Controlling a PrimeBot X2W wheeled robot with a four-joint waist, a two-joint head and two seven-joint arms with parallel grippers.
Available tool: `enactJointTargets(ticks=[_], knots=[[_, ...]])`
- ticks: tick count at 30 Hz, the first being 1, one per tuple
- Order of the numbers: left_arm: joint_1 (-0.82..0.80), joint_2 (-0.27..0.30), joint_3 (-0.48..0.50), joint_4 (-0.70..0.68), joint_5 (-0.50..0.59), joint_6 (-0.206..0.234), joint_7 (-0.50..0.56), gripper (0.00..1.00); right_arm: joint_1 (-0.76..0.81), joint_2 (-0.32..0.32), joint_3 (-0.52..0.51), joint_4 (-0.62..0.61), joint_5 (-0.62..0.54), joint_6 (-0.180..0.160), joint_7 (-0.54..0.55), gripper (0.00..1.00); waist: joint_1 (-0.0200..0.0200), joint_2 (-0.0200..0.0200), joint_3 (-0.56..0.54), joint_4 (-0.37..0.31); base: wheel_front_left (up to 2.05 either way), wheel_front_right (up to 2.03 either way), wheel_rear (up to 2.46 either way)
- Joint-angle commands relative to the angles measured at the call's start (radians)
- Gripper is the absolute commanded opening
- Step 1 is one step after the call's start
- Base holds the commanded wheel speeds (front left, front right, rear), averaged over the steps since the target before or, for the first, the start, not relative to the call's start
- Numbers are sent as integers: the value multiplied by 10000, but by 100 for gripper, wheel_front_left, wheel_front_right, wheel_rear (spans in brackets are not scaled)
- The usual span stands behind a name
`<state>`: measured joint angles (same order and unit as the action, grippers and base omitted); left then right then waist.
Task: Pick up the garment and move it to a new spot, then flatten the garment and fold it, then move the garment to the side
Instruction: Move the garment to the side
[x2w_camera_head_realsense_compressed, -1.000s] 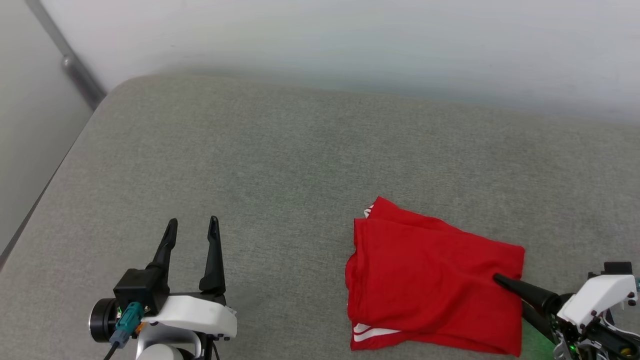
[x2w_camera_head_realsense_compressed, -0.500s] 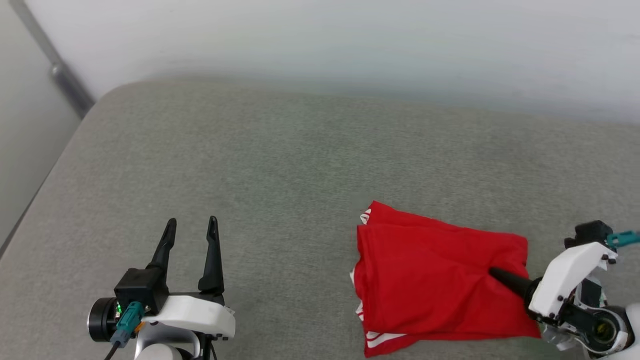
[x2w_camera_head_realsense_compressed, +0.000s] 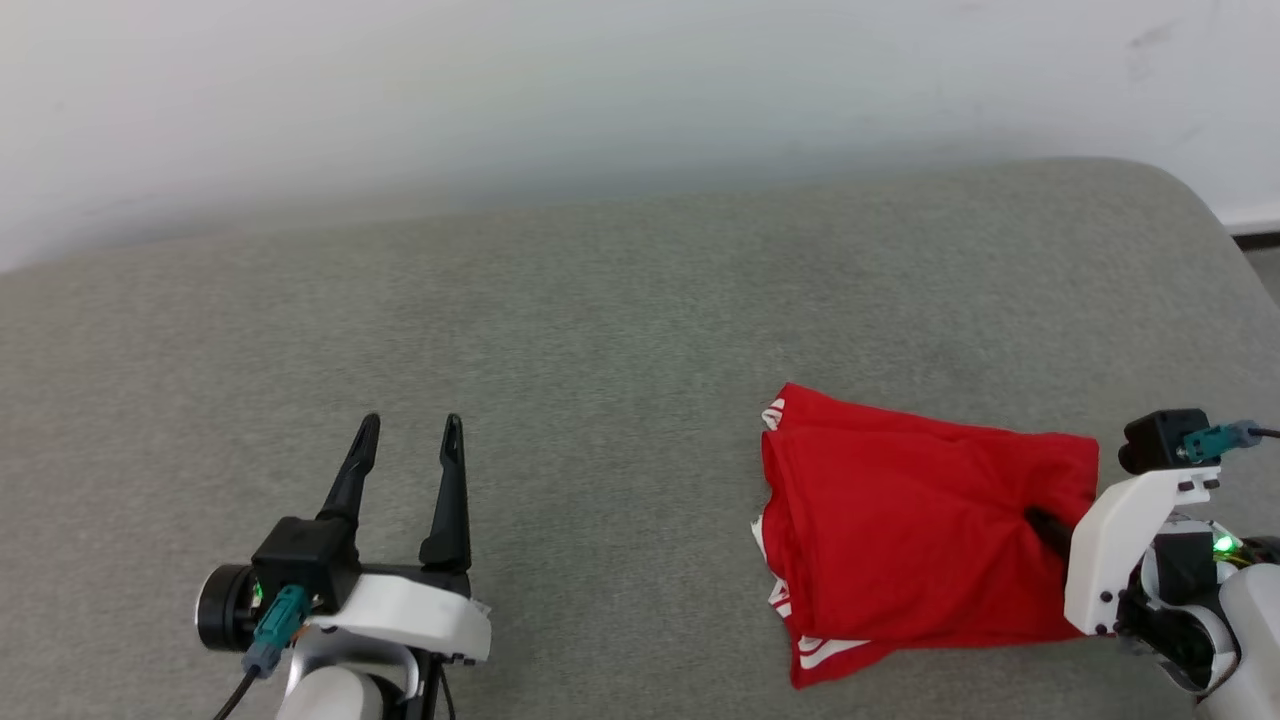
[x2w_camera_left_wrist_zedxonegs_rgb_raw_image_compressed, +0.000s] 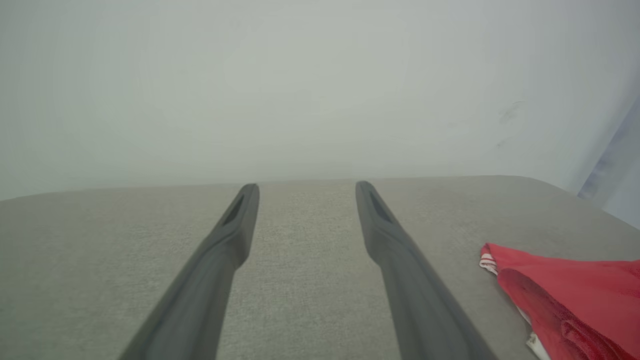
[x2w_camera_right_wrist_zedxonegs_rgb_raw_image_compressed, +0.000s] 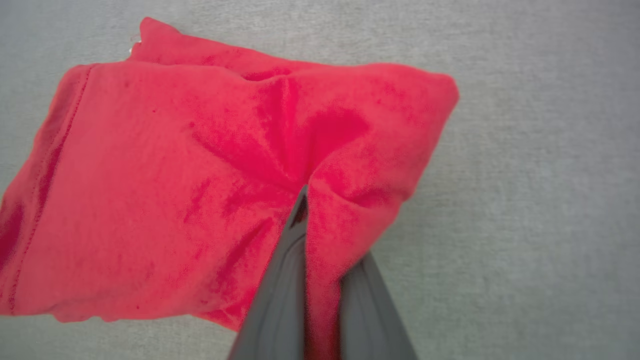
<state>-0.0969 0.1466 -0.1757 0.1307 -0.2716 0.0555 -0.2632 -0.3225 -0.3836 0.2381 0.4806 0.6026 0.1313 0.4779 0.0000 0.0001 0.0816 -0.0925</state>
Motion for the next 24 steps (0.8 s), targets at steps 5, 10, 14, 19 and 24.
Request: enactJointTargets(ticks=[5, 10, 14, 19, 24], knots=[[-900, -37, -332, 12, 324, -231, -19, 100, -981, -416, 153, 684, -104, -11, -687, 0, 0, -1, 1254, -1547, 0, 0, 0], [-1774, 96, -609, -122, 605, -366, 140, 100, -2114, -773, 49, 1566, -189, -11, -1630, 0, 0, -1, 2402, -2012, 0, 0, 0], [-2410, 357, -714, -274, 820, -499, 375, 100, -3169, -867, 5, 2486, -529, -11, -2634, 0, 0, -1, 3212, -2265, 0, 0, 0], [-3008, 585, -787, -637, 1020, -547, 667, 100, -4494, -1293, -430, 3861, -929, -14, -3761, 0, 0, -1, 3926, -2365, 0, 0, 0], [-3285, 816, -800, -968, 1121, -589, 843, 100, -5564, -1513, -919, 4946, -1532, -9, -4824, 0, 0, -1, 4374, -2359, 0, 0, 0]])
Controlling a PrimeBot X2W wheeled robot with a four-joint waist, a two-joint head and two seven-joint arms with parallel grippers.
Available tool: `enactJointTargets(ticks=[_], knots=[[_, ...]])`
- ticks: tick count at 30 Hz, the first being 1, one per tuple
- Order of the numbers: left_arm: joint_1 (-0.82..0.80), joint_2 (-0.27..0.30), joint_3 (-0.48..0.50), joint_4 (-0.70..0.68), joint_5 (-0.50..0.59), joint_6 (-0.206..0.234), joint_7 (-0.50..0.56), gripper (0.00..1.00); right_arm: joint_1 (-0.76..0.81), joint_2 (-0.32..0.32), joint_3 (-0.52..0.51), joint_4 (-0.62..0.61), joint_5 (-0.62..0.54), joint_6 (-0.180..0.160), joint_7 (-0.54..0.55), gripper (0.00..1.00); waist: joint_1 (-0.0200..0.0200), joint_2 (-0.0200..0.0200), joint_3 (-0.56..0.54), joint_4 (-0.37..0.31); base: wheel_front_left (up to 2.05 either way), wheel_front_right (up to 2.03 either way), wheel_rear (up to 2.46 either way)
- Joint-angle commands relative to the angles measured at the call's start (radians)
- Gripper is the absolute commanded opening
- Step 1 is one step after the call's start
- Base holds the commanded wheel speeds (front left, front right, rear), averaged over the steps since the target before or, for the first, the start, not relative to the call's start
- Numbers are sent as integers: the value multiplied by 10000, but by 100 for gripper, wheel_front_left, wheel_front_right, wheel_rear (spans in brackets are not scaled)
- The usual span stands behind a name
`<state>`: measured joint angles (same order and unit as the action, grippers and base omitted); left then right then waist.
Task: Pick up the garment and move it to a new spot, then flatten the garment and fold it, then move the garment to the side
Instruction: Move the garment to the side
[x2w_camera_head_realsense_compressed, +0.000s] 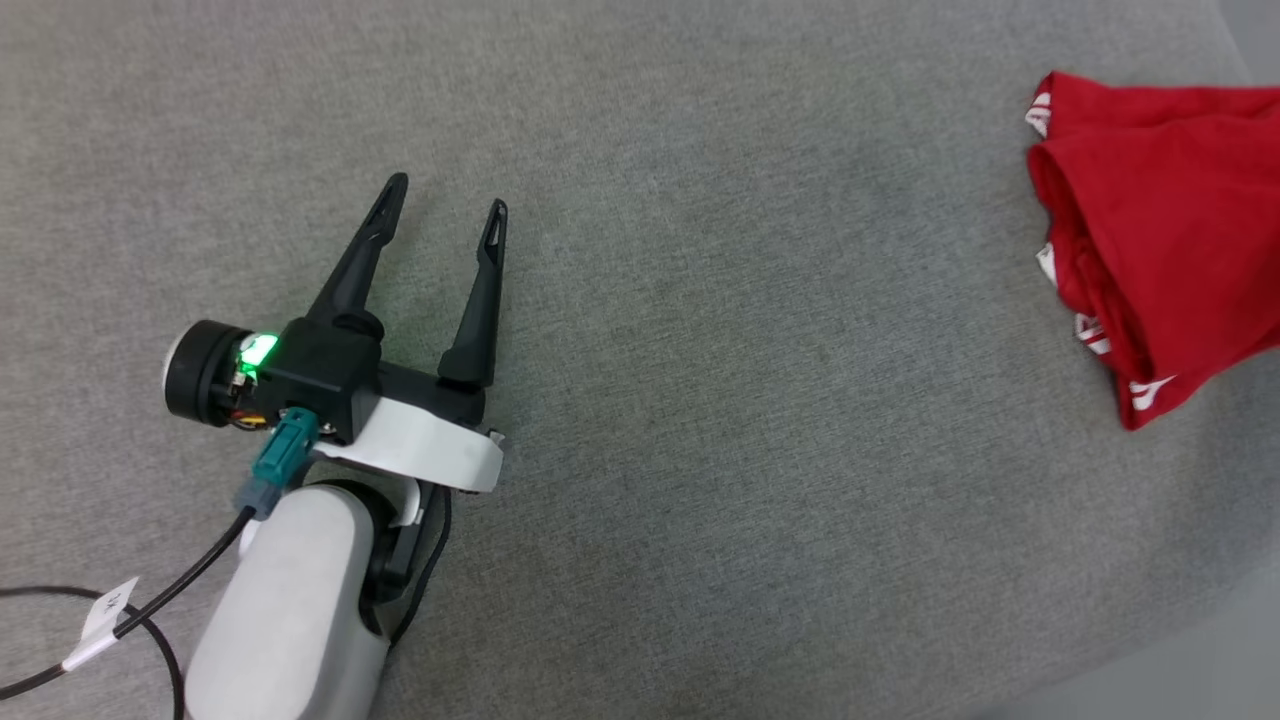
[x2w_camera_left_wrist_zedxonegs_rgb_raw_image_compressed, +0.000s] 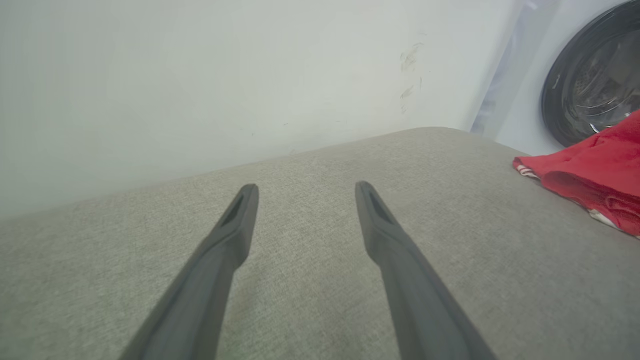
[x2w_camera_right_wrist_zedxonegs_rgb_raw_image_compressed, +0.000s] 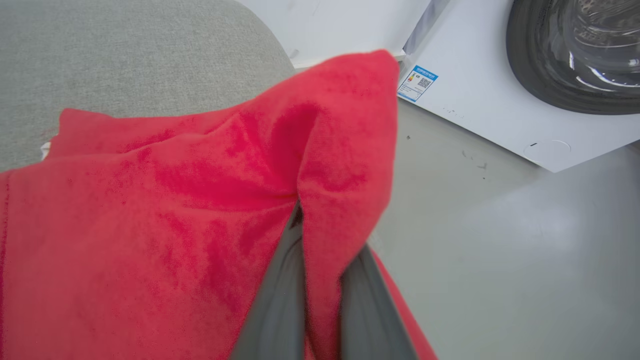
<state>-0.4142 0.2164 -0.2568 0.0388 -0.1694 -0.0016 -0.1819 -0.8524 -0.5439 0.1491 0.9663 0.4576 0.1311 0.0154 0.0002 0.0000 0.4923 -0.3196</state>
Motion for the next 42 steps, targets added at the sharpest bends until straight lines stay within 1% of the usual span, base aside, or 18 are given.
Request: enactJointTargets(ticks=[1, 3, 4, 5, 6, 8, 14, 16, 21, 23, 27, 32, 39, 42], knots=[[-151, 154, 25, -110, 97, -1, 79, 100, -433, 114, -113, 296, -192, -9, -351, 0, -2, 0, 356, -96, 0, 0, 0], [-240, 197, 22, -227, 117, 10, 133, 100, -689, 261, -301, 694, -335, -8, -649, 0, -2, 0, 507, -93, 0, 0, 0], [-328, 246, -18, -361, 159, 11, 209, 100, -987, 454, -489, 1206, -575, -9, -1169, 40, -2, 0, 677, -37, 0, 0, 0], [-354, 267, -31, -386, 169, 11, 243, 100, -1084, 506, -575, 1379, -617, -9, -1325, 78, -2, 0, 724, -19, 0, 0, 0], [-389, 290, -43, -404, 183, 18, 254, 100, -1136, 606, -641, 1588, -717, -8, -1445, 100, -2, 0, 750, -10, 0, 0, 0], [-426, 305, -67, -436, 157, 32, 264, 100, -1233, 745, -670, 1897, -893, -8, -1653, 100, -2, 0, 744, 6, 0, 0, 0], [-78, 302, -76, -115, 24, 82, 112, 100, -1479, 711, -840, 2502, -1297, -9, -2180, 100, -2, 0, 250, -60, 0, 0, 0], [22, 279, -59, -43, -32, 111, 69, 100, -1470, 704, -842, 2537, -1348, -9, -2223, 100, -2, 0, 95, -79, 0, 0, 0], [626, 98, 72, 316, -328, 270, -256, 100, -1106, 678, -627, 2477, -1600, -9, -2433, 100, -2, 0, -779, -107, 0, 0, 0], [869, 14, 111, 495, -479, 283, -383, 100, -830, 801, -515, 2297, -1565, -9, -2526, 100, -2, 0, -1171, -36, 0, 0, 0], [1310, -185, 192, 818, -696, 380, -587, 100, -74, 1056, -96, 1618, -1533, -9, -2634, 100, -2, 0, -1885, 206, 0, 0, 0], [1729, -389, 260, 1147, -904, 450, -720, 100, 1125, 1423, 203, 381, -1209, -9, -2726, 100, -2, 0, -2606, 658, 0, 0, 0], [2111, -597, 423, 1496, -1078, 478, -814, 100, 2772, 1905, 109, -1559, -986, -9, -2754, 100, -2, 0, -3384, 1460, 0, 0, 0], [2245, -625, 538, 1611, -1156, 505, -831, 100, 3358, 2096, 16, -2457, -1060, -8, -2758, 100, -2, 0, -3613, 1790, 0, 0, 0]])
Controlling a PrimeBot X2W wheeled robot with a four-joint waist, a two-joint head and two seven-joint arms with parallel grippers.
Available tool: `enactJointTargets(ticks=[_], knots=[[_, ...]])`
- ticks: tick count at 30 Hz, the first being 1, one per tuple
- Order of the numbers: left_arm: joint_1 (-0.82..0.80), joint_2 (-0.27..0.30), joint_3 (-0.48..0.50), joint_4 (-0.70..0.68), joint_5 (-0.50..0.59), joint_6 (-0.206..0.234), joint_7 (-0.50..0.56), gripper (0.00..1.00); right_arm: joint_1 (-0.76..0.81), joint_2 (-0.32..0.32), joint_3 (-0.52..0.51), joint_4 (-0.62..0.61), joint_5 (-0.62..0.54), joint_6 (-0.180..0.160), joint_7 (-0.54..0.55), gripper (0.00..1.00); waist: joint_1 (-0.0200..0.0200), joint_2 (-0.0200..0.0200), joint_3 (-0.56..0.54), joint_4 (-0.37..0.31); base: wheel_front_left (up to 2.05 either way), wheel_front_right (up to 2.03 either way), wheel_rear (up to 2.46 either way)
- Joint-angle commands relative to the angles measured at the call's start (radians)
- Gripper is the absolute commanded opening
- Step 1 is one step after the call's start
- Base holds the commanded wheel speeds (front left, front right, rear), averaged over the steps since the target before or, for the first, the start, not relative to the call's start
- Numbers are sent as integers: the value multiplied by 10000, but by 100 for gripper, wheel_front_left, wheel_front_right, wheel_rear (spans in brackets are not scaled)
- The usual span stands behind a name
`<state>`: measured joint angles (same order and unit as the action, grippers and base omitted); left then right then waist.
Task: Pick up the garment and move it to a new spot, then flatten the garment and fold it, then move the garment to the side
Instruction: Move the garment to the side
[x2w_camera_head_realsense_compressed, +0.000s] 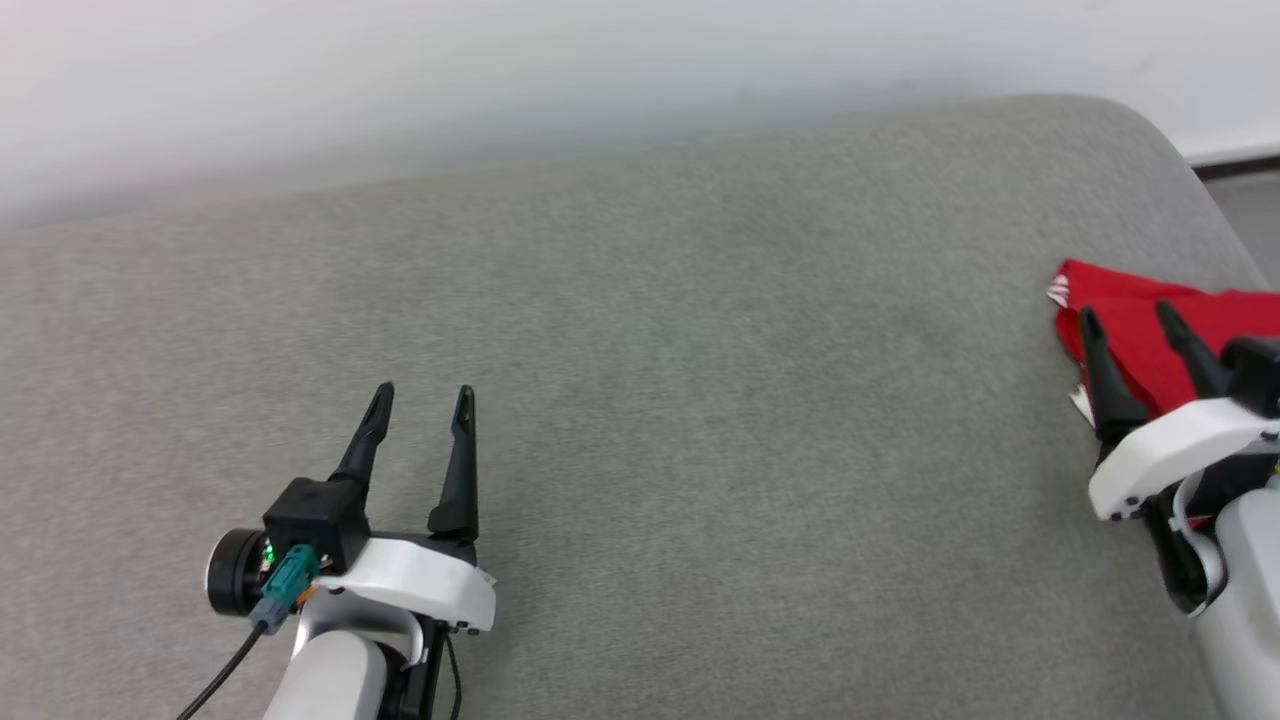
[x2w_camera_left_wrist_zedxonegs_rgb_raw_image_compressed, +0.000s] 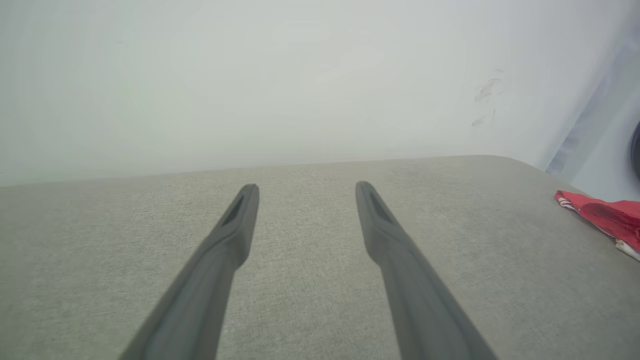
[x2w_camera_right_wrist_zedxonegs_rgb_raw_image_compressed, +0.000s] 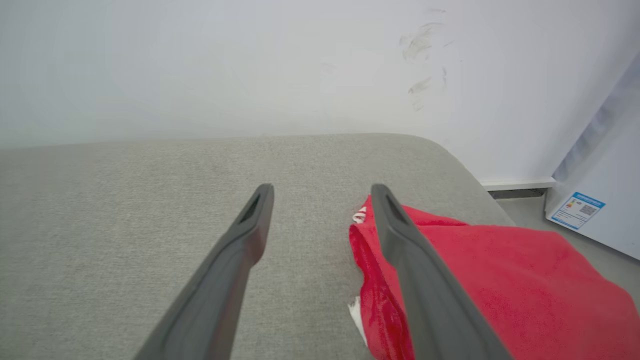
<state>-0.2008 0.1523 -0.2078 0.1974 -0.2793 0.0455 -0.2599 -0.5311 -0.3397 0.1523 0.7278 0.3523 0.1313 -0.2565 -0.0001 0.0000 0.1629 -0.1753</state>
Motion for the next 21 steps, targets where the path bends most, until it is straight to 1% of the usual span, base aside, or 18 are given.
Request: enactJointTargets(ticks=[1, 5, 10, 13, 16, 21], knots=[[157, 4, 91, 71, -64, 46, -55, 100, 369, 116, -37, -383, -63, -11, -37, 100, 1, 0, -389, 454, 0, 0, 0], [352, -29, 347, 105, -139, 99, -66, 100, 1251, 544, -331, -1661, -288, -10, -27, 100, 1, 0, -673, 834, 0, 0, 0], [775, 53, 630, 119, -114, 95, -69, 100, 2646, 1182, -891, -3332, -893, -11, 222, 100, 1, 0, -1094, 1163, 0, 0, 0], [1119, 131, 740, 153, -118, 3, -63, 100, 3539, 1623, -1201, -4350, -1308, -10, 601, 100, 1, 0, -1382, 1231, 0, 0, 0], [1420, 169, 747, 195, -62, -102, -61, 100, 4365, 1920, -1350, -5326, -1591, -10, 1024, 100, 1, 0, -1620, 1253, 0, 0, 0], [1777, 121, 699, 94, 25, -133, -60, 100, 5275, 2235, -1425, -6549, -1786, -10, 1616, 100, 1, 0, -1794, 1246, 0, 0, 0]])
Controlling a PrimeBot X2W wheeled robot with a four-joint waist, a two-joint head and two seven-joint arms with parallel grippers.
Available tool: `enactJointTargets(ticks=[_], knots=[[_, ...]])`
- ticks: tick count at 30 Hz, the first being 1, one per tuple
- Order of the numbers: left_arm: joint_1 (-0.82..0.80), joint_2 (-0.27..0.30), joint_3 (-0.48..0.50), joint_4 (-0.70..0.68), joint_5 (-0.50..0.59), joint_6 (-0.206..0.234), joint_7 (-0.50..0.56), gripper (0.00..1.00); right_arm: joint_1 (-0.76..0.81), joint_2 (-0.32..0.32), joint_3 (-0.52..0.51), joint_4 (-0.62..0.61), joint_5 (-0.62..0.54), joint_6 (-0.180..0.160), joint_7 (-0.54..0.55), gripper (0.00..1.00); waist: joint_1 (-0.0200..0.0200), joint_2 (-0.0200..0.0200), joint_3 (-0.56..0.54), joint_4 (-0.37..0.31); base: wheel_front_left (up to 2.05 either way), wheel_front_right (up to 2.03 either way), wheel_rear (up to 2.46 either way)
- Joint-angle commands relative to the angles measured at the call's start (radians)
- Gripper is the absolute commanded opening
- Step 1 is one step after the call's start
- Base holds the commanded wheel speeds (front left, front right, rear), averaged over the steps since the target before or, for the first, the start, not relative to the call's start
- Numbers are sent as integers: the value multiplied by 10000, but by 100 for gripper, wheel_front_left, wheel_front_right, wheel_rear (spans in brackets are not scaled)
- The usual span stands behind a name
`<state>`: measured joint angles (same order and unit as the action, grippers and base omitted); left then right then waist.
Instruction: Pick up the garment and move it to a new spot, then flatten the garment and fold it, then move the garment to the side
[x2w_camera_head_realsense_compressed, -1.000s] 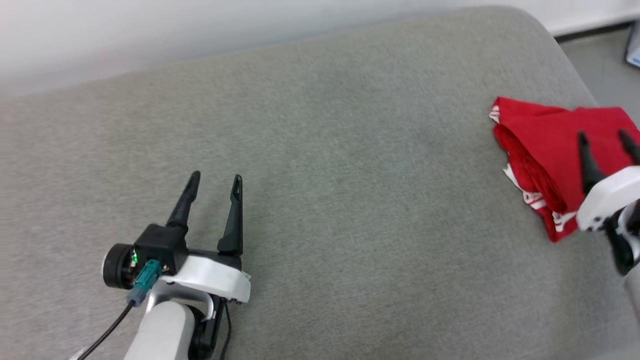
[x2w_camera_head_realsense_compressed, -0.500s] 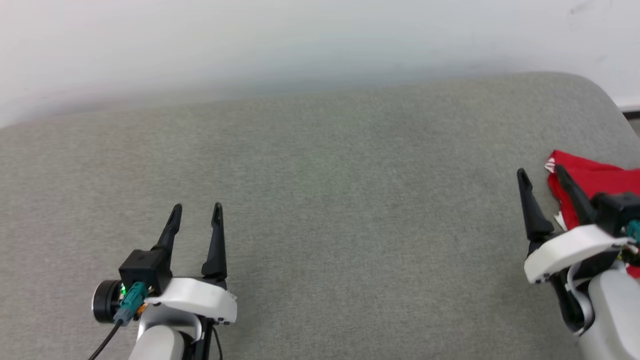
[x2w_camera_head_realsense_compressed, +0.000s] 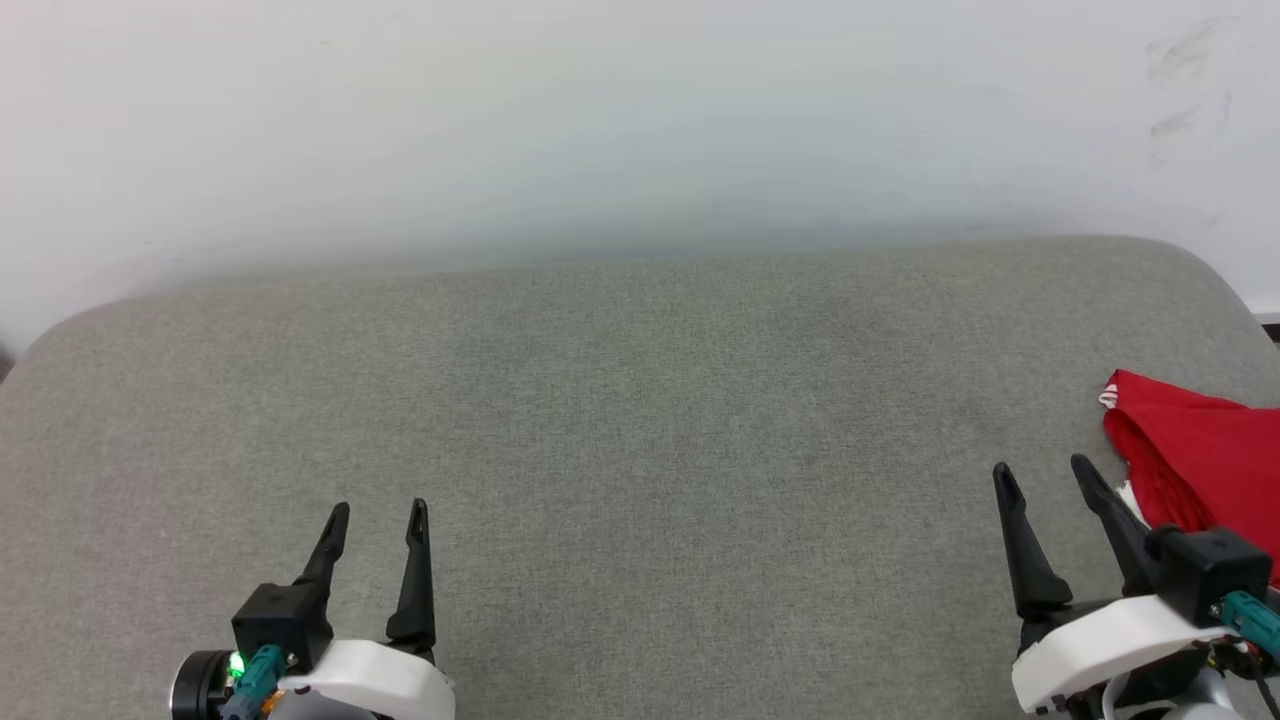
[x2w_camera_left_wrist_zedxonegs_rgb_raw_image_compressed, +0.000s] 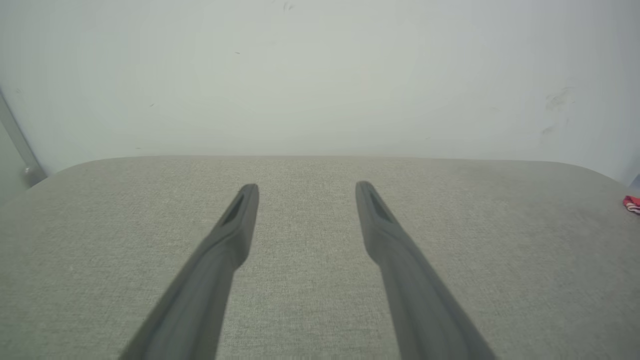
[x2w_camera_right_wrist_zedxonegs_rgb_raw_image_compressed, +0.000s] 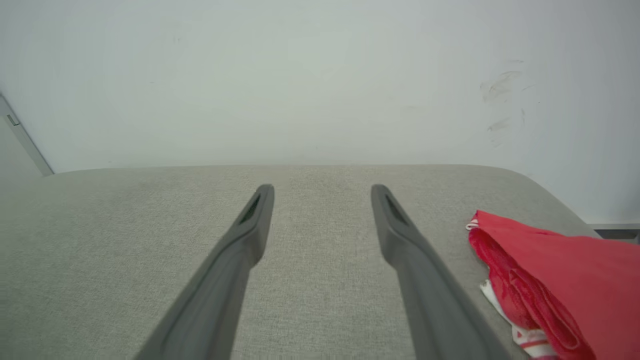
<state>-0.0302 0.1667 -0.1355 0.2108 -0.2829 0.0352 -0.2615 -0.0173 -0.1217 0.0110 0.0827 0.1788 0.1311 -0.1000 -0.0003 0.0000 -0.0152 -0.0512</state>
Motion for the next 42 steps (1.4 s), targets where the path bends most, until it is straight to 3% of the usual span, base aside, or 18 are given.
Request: enactJointTargets(ticks=[1, 20, 21, 24, 42], knots=[[101, -30, -32, -66, 83, -32, -46, 100, 244, 99, -32, -249, -62, -8, 121, 100, 3, 0, -25, 11, 0, 0, 0], [-43, -85, -109, -126, 216, -123, -46, 100, 466, 159, -18, -644, -147, -8, 332, 100, 3, 0, -19, 149, 0, 0, 0], [54, -103, -119, -97, 147, -94, 7, 0, 417, 194, -16, -631, -135, 0, 380, 0, 3, 0, -19, 150, 0, 0, 0], [182, -192, -153, 184, 94, -95, 67, 0, 486, 228, -6, -341, -85, 0, 403, 0, 3, 0, -18, 154, 0, 0, 0], [-66, -404, 454, 217, -2878, -446, 898, 0, 143, 337, -290, 83, 3126, -1, 794, 0, 3, 0, 9, 202, 0, 0, 0]])
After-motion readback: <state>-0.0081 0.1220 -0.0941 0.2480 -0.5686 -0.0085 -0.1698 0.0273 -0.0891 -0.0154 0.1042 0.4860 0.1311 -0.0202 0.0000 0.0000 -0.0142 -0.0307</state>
